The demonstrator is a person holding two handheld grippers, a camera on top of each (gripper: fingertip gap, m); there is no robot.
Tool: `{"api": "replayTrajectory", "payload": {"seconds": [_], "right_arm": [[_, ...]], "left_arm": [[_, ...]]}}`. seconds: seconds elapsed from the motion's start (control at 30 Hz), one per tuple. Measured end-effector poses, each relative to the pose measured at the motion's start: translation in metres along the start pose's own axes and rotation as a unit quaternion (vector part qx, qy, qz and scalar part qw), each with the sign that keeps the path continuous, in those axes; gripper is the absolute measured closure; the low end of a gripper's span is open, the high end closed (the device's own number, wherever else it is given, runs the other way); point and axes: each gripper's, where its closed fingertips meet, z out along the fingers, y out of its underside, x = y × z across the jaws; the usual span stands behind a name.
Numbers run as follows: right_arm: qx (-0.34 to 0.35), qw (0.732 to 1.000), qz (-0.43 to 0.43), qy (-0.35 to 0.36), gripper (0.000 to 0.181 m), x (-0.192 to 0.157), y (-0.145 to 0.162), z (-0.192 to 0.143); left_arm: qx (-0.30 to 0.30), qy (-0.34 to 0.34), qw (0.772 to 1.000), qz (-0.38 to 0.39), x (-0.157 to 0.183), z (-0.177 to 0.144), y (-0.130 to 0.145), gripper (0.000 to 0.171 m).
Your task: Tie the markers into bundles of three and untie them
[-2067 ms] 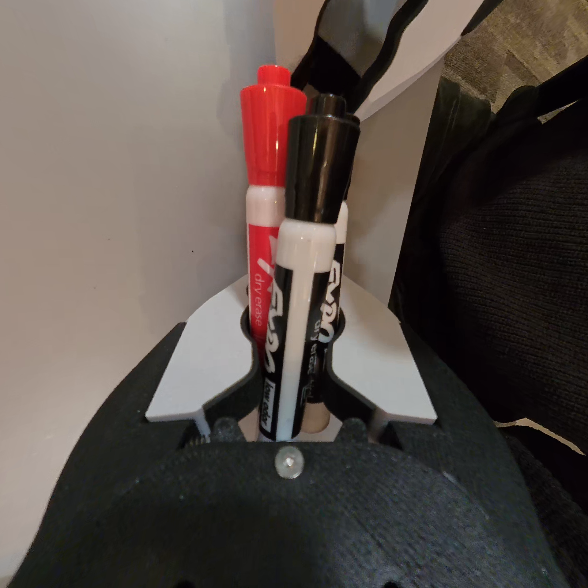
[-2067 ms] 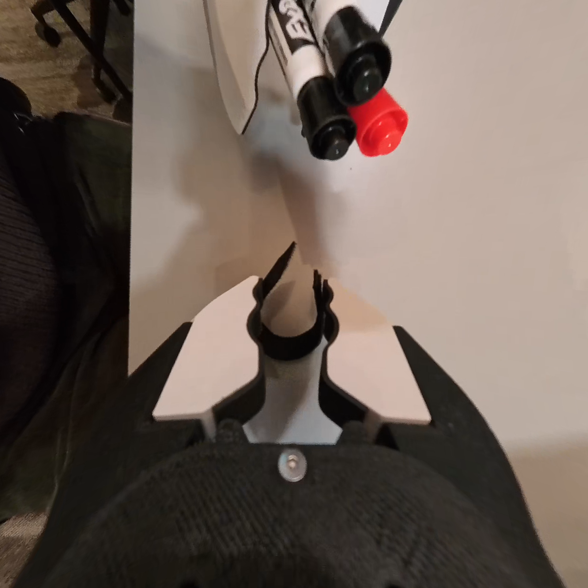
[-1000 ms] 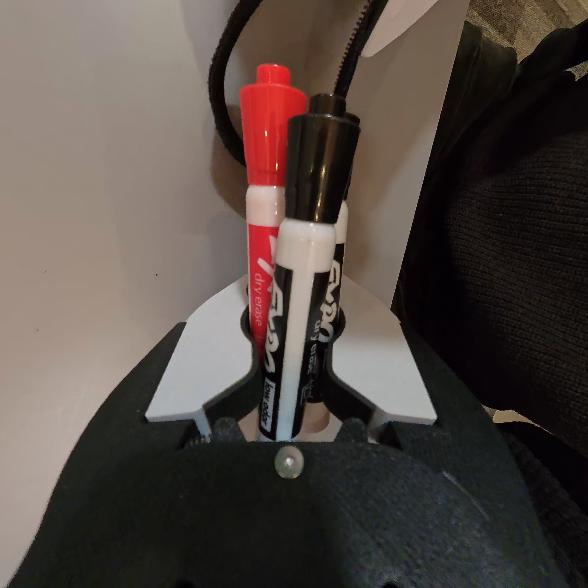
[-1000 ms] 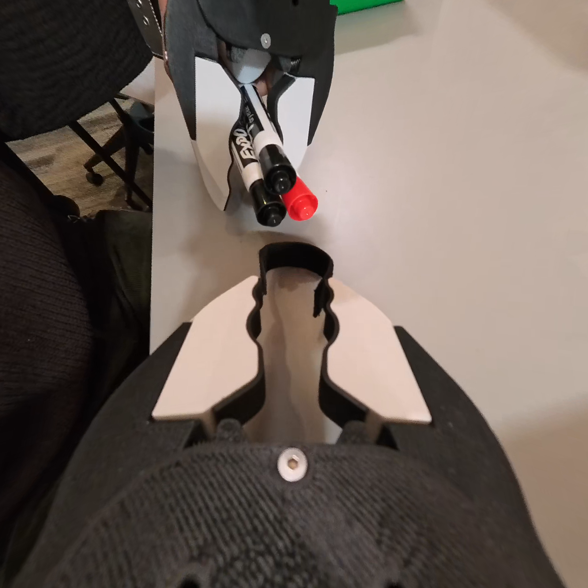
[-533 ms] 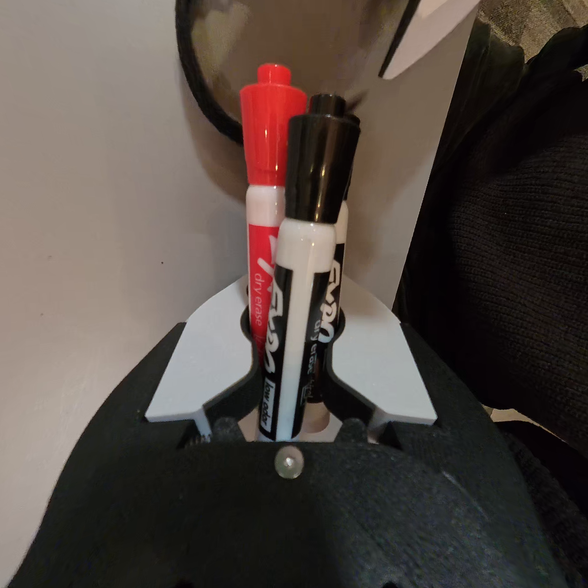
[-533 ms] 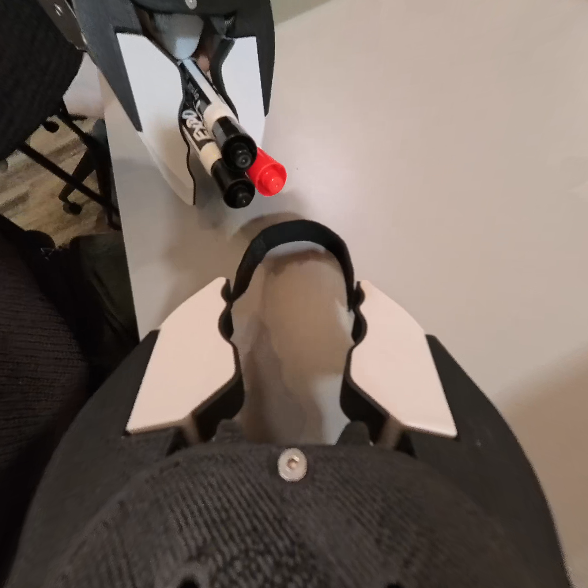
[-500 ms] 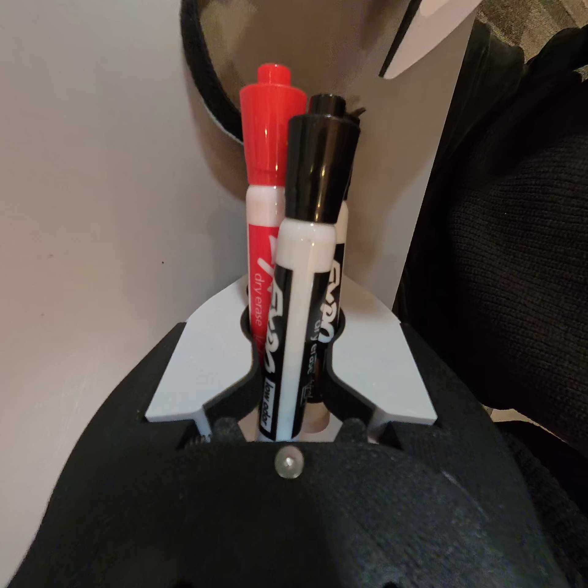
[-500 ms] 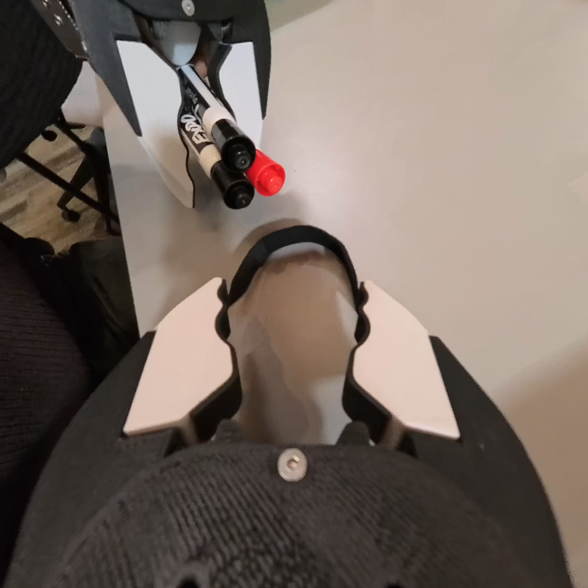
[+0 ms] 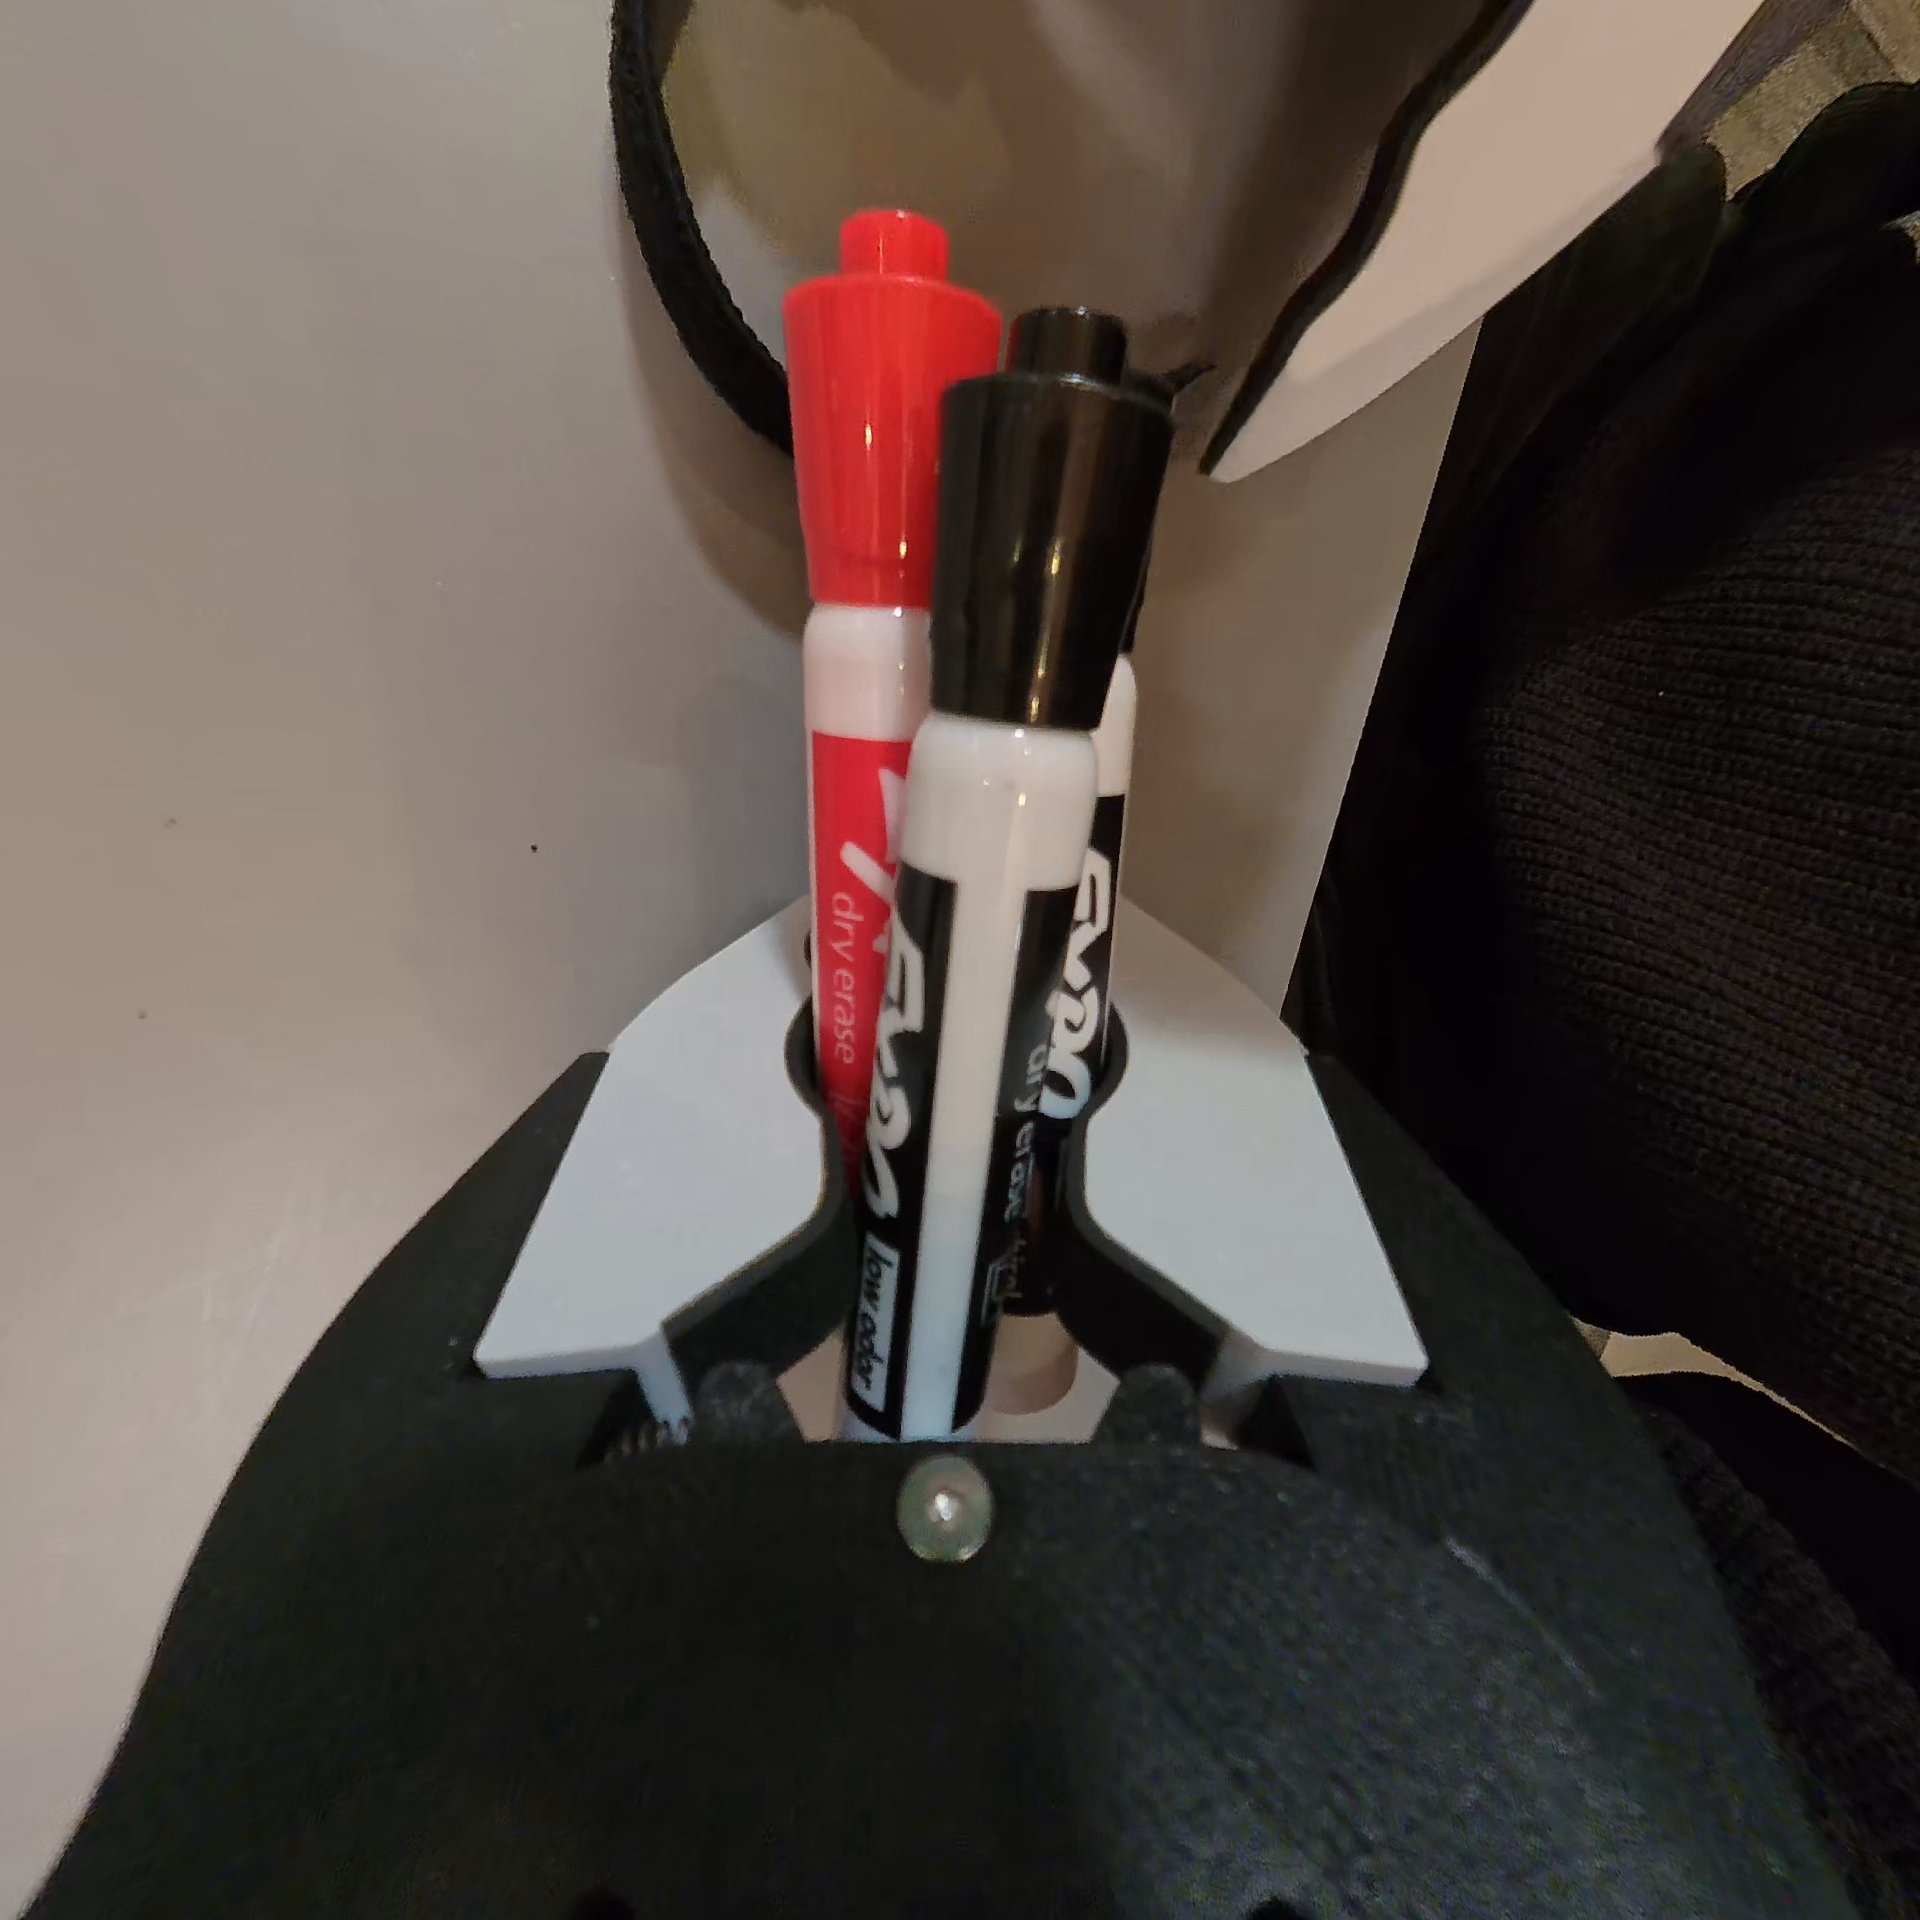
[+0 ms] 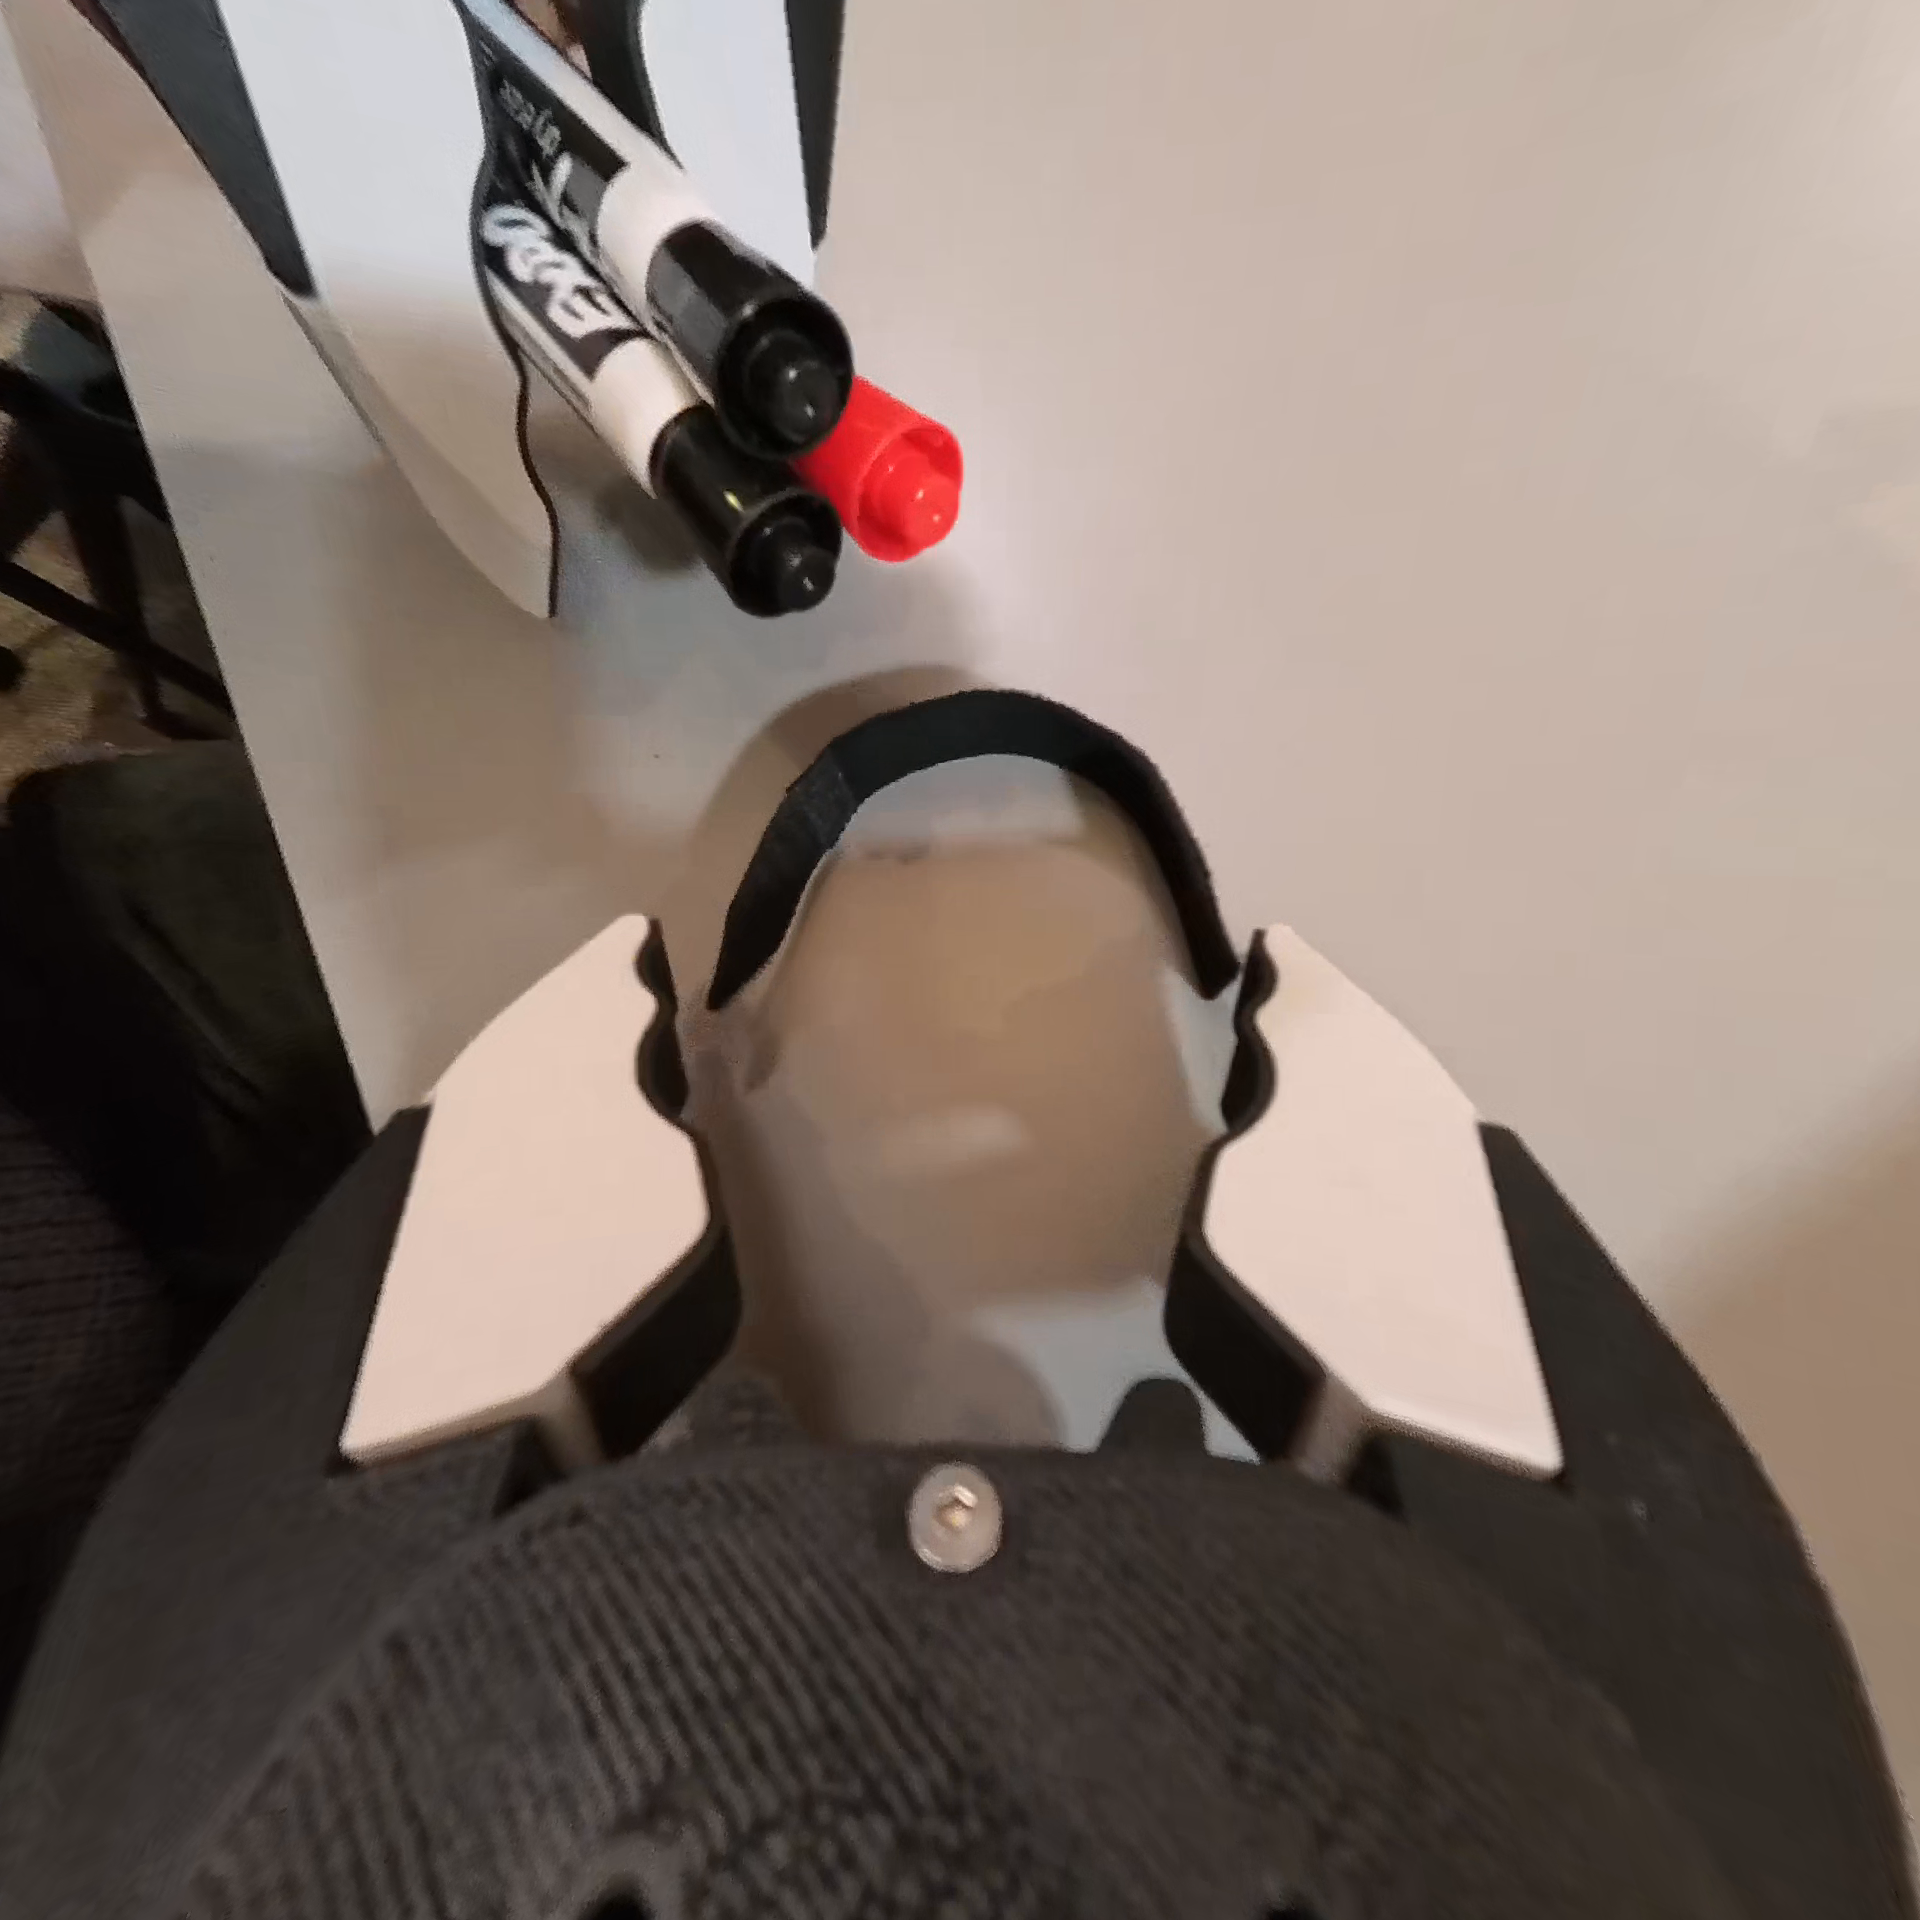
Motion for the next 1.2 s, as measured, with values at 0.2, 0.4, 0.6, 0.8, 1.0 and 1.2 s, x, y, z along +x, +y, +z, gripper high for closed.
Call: {"api": "replayTrajectory", "payload": {"seconds": [0.2, 0.4, 0.6, 0.8, 1.0, 1.2], "right_arm": [[-0.008, 1.0, -0.015, 0.02, 0.078, 0.008, -0.002, 0.005], [-0.008, 1.0, -0.002, -0.02, 0.121, 0.002, 0.0, 0.002], [-0.001, 0.999, -0.028, -0.018, 0.141, -0.001, -0.002, -0.003], [-0.011, 0.997, -0.078, -0.001, 0.143, -0.005, -0.006, -0.004], [-0.027, 0.993, -0.117, 0.008, 0.143, -0.015, -0.015, -0.005], [-0.032, 0.991, -0.129, 0.007, 0.142, -0.023, -0.022, -0.005]], "left_arm": [[-0.002, -0.002, 1.0, 0.001, 0.001, 0.0, 0.0, 0.129], [-0.001, -0.005, 1.0, 0.002, 0.001, -0.002, -0.001, 0.128], [-0.004, -0.004, 1.0, 0.003, 0.003, -0.001, -0.001, 0.128], [-0.025, -0.023, 0.999, 0.009, 0.002, 0.001, 0.001, 0.128], [-0.081, -0.095, 0.992, 0.019, -0.004, -0.002, 0.004, 0.128], [-0.131, -0.116, 0.984, 0.023, 0.001, 0.003, 0.01, 0.128]]}}
